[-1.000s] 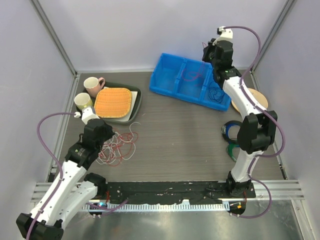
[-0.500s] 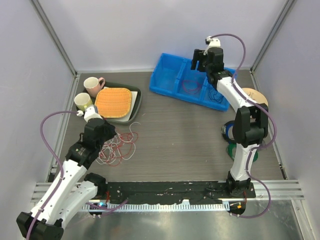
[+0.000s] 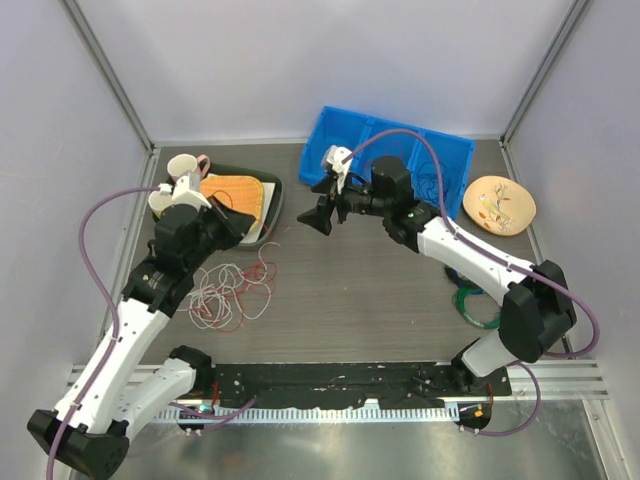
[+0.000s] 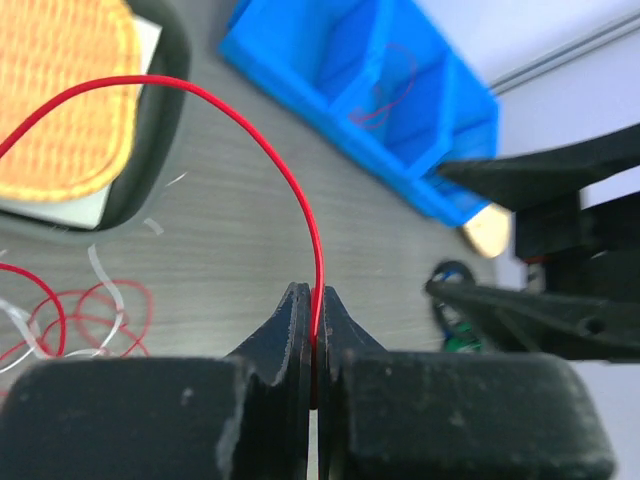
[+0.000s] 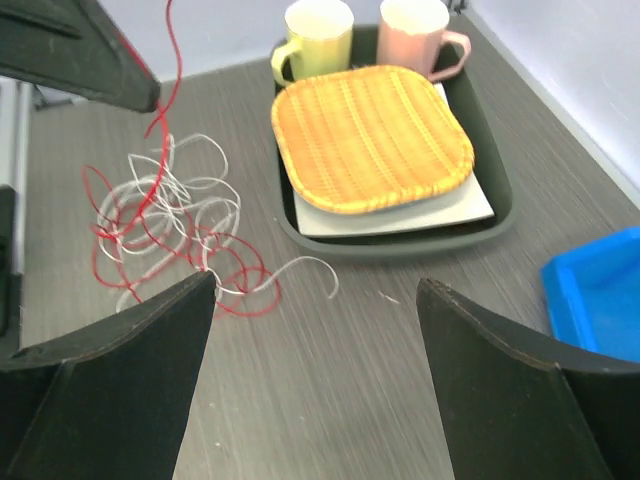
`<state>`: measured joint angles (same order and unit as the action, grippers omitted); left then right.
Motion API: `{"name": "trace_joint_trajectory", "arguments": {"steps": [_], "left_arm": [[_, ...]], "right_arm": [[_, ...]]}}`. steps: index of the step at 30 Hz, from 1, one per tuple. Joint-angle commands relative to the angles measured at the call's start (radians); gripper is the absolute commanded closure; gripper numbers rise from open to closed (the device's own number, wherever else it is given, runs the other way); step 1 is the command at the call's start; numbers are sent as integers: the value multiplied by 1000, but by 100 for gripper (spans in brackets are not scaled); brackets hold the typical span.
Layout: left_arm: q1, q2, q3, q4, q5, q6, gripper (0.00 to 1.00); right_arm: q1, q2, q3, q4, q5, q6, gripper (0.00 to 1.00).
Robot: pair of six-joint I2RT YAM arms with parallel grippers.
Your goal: Untangle the cables
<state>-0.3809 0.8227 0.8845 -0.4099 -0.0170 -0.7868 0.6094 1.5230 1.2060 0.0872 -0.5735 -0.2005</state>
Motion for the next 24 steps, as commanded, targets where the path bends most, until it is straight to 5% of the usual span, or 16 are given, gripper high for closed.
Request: {"name": "trace_joint_trajectory", "arguments": {"steps": [1, 4, 10, 24], "left_arm": [[4, 27, 138, 66, 26, -89, 99], [2, 42, 224, 33, -50, -103, 100], [2, 39, 310, 14, -63, -109, 100], [2, 38, 361, -21, -29, -100, 100]], "right_arm": [[21, -66, -80, 416, -64, 266, 13], [58, -75, -177, 595, -117, 325, 13], [133, 20, -214, 667, -132, 245, 13], [288, 356, -93, 645, 21, 122, 13]]}}
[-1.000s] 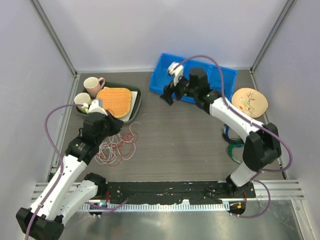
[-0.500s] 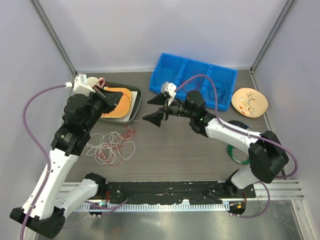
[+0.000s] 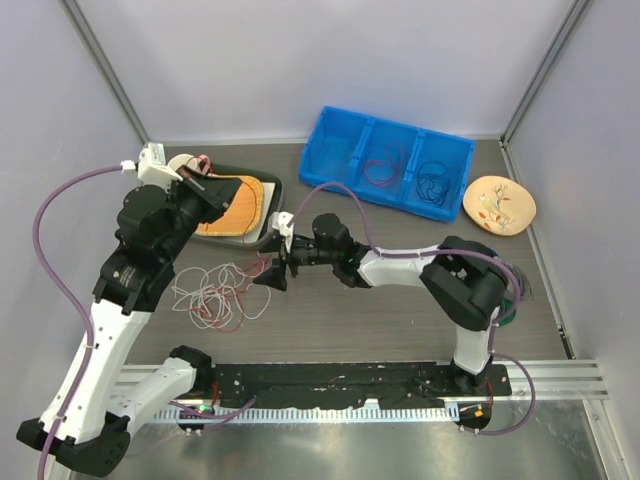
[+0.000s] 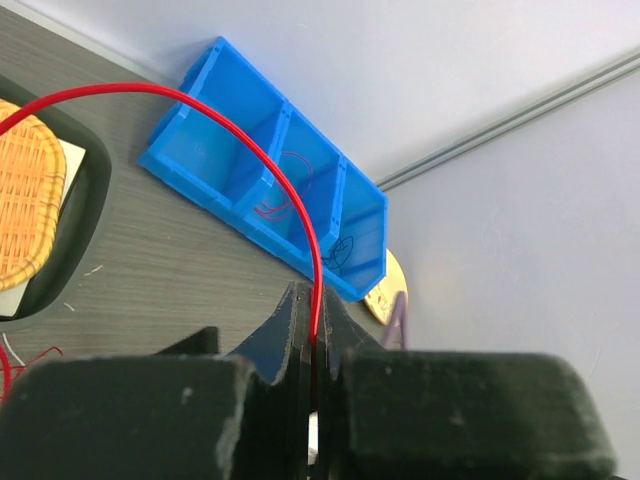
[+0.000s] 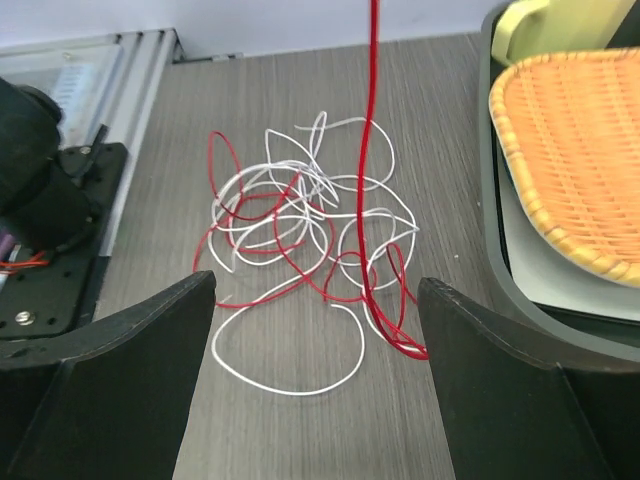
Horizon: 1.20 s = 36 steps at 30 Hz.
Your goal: Untangle the cables
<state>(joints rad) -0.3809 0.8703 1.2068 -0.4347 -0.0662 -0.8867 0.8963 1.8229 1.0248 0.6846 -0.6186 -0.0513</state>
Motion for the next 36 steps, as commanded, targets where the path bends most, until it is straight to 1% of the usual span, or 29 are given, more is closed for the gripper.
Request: {"name": "trace_joint_trajectory", "arguments": {"steps": [1, 3, 8, 10, 11, 12, 13, 14, 15, 16, 17, 18, 19, 20, 21, 22, 23, 24, 26, 27, 30, 31, 33, 34, 35, 36], "left_arm": [[2, -14, 36, 2, 22, 2, 100], [2, -22, 34, 1, 26, 3, 100], [2, -54, 25, -2, 49, 3, 100], [2, -63, 25, -4, 51, 5, 100], [2, -71, 27, -9, 45, 6, 100], [4, -76, 30, -22, 36, 12, 100], [2, -79, 33, -36, 22, 14, 100], [2, -88, 34, -48, -21, 14, 100], [4, -93, 31, -76, -43, 15, 100], [2, -96, 28, -93, -70, 15, 100], [4, -102, 22, -123, -119, 11, 100], [4, -120, -2, -140, -144, 6, 96], [2, -131, -21, -159, -156, -10, 88], [2, -148, -45, -174, -167, -12, 77], [4, -180, -114, -176, -187, -18, 52], [4, -198, -151, -180, -196, -38, 43], [2, -214, -191, -180, -202, -46, 34], [4, -226, -264, -182, -202, -50, 16], [2, -249, -324, -193, -201, -58, 5], [2, -251, -373, -199, -198, -58, 0], [4, -223, -444, -200, -172, -51, 0], [4, -211, -460, -190, -141, -44, 0], [2, -165, -493, -142, -98, -22, 0], [2, -146, -506, -110, -68, -8, 0], [2, -113, -518, -37, 15, 9, 0], [2, -90, -539, 6, 61, 41, 0]], "right_arm": [[10, 68, 99, 30, 75, -41, 13], [19, 99, 121, 10, 118, -82, 16], [21, 136, 187, -102, 89, -93, 22], [21, 135, 195, -106, 74, -90, 30], [21, 130, 195, -112, 69, -90, 47], [21, 125, 204, -128, 57, -97, 62], [21, 109, 211, -173, 57, -94, 78], [23, 93, 219, -197, 62, -88, 99], [21, 76, 234, -220, 75, -84, 99], [21, 56, 236, -253, 121, -78, 99], [21, -4, 230, -260, 155, -79, 99], [21, -35, 206, -260, 189, -81, 99], [20, -74, 192, -263, 268, -93, 99], [20, -135, 183, -275, 310, -99, 99], [20, -170, 179, -293, 365, -102, 99], [18, -200, 181, -336, 467, -99, 99], [15, -227, 188, -359, 532, -91, 99], [10, -287, 192, -381, 578, -76, 99], [-25, -344, 195, -448, 653, -46, 99], [-37, -400, 196, -470, 671, -30, 99], [-88, -485, 186, -543, 706, -2, 99], [-100, -538, 179, -563, 708, 4, 99], [-122, -588, 161, -588, 712, 11, 99], [-126, -624, 156, -606, 724, 19, 99], [-131, -645, 147, -614, 729, 22, 99], [-131, -657, 146, -622, 737, 25, 99]]}}
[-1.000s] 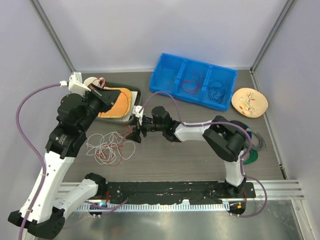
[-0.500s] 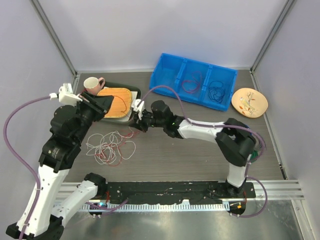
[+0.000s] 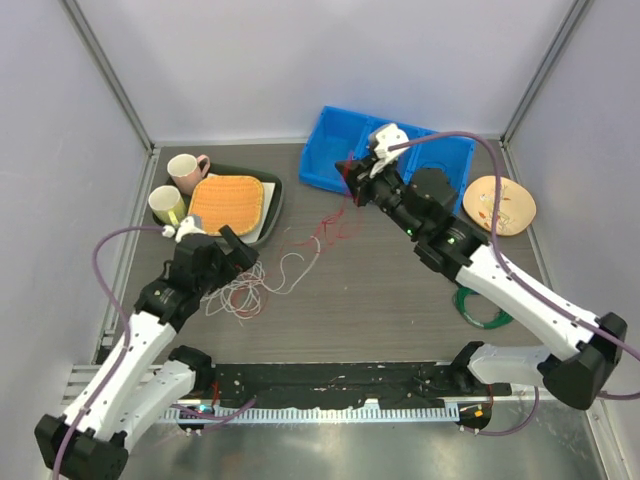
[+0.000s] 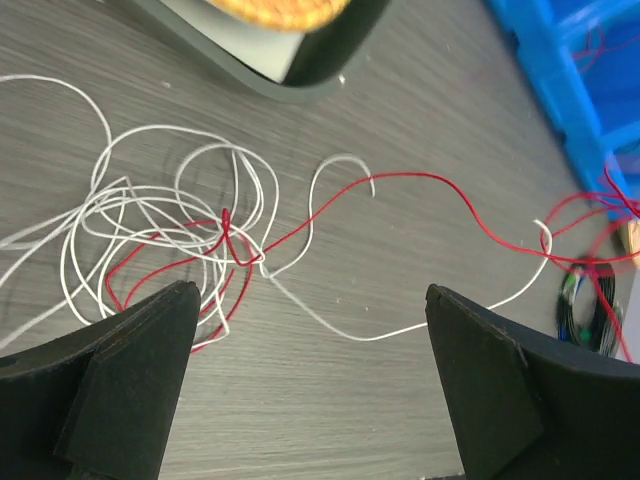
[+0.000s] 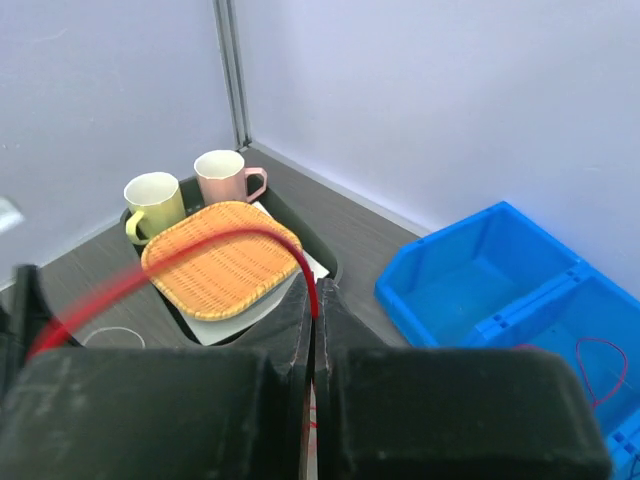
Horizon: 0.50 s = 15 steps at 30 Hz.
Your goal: Untangle the cables
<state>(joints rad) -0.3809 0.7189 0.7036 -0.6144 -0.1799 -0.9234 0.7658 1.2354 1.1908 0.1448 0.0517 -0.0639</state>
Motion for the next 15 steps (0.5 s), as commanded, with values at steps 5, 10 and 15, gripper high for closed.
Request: {"name": "trace_joint_trajectory", "arguments": {"steps": [5, 10, 15], "left_arm": [[-29, 168, -85, 462, 509, 165, 0], [-225, 301, -29, 470, 303, 225, 0], [-265, 483, 95, 420, 195, 202, 2]], "right_arm": [[-8, -96, -10, -137, 83, 49, 99], [-16, -79, 12, -185, 74, 49, 99], [-19, -76, 21, -198, 53, 47, 99]]}}
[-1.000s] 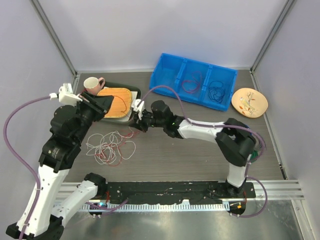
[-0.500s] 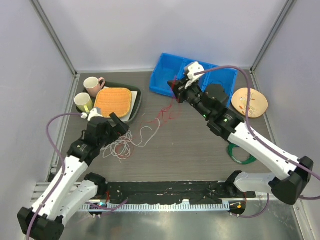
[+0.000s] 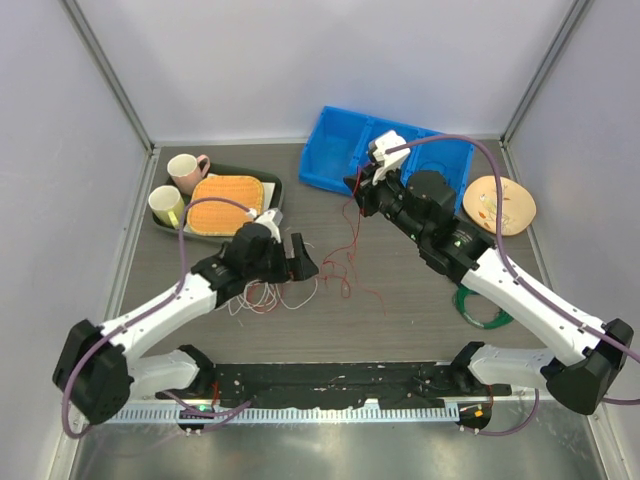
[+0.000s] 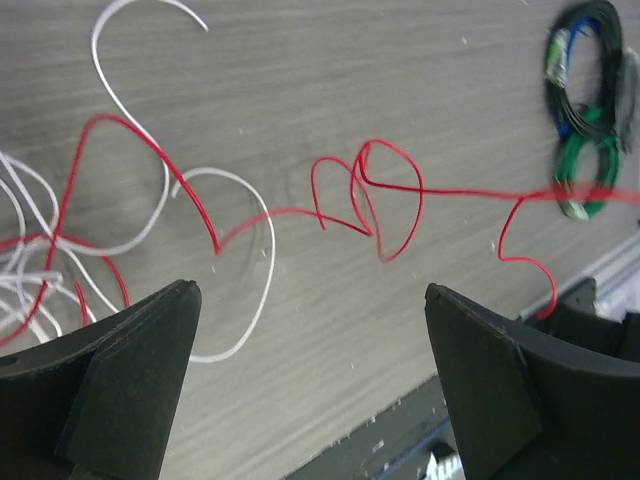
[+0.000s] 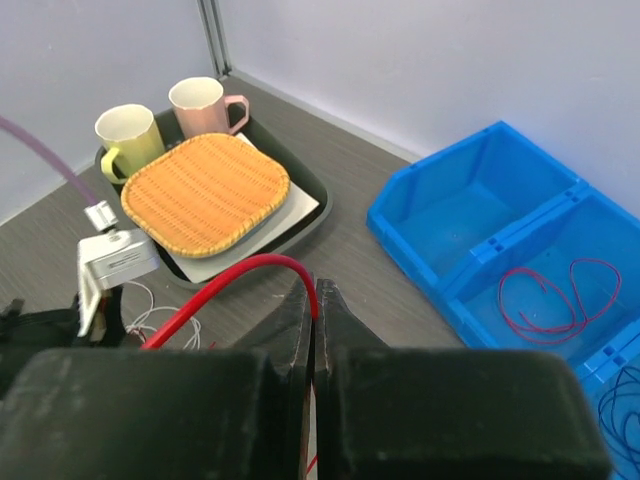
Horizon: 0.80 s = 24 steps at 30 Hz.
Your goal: Untangle the cables
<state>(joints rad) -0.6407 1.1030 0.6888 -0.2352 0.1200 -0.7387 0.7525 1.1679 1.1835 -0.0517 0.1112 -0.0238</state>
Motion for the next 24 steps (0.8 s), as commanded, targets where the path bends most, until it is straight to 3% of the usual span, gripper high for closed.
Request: {"name": "trace_joint_trajectory", "arguments": {"steps": [1, 3, 6, 12, 19, 20, 22, 23, 24], "left_arm": [[-5, 159, 129, 22, -161, 7, 5], [-5, 198, 179, -73, -282, -63, 11], [-4, 228, 195, -167, -471, -148, 10], [-4, 244, 138, -6, -346, -192, 13], [-4, 383, 170, -4, -284, -231, 25], [-4, 399, 178, 5, -280, -234, 29], [-4, 429, 192, -19, -283, -234, 54], [-4, 434, 211, -39, -298, -235, 69], [-2, 434, 221, -65, -319, -244, 100]], "right_arm": [[-5, -13, 28, -5, -8, 5, 99], [-10, -20, 24, -7, -7, 4, 99], [-15, -40, 13, -5, -11, 2, 99], [-15, -40, 8, 10, -31, 4, 99], [-18, -47, 4, 15, -22, 7, 99], [-16, -50, 2, 16, -30, 7, 99], [-18, -54, 1, 12, -24, 7, 99], [-18, -57, -1, 13, 5, 4, 99], [-18, -62, -1, 13, 24, 2, 99]]}}
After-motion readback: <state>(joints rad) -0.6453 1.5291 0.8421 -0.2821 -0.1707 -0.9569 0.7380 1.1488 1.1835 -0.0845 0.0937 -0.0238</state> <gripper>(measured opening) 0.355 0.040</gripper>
